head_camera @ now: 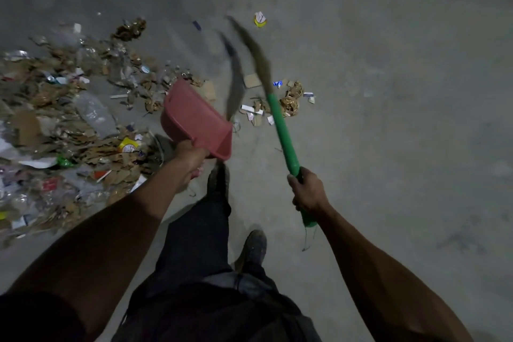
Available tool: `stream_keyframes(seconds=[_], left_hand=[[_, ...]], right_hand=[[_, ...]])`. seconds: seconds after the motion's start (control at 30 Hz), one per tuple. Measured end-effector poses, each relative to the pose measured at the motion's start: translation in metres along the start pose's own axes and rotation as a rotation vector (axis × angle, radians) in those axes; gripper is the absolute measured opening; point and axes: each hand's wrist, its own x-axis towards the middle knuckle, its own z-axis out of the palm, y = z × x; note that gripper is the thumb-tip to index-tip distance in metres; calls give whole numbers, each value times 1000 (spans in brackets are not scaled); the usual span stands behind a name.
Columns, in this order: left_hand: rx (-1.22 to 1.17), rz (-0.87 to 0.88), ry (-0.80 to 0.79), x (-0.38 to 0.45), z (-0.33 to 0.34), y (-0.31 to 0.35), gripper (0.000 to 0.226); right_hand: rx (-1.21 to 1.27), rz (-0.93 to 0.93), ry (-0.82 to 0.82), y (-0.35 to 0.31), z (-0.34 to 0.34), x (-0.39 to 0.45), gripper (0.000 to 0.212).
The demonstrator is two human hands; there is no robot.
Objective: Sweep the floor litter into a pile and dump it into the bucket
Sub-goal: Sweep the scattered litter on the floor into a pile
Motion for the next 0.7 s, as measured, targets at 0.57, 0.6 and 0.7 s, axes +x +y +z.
stream_keyframes(seconds=[0.57, 0.6, 0.7], left_hand=[[35, -18, -15, -2, -5, -25, 5], [32, -19, -11, 2, -7, -26, 5], [8, -26, 8, 13, -13, -27, 5]], right_hand=[[-131, 290, 9, 23, 7, 46, 33], [-250, 220, -19, 10, 16, 52, 31], [-495, 22, -125, -27, 43, 65, 31]])
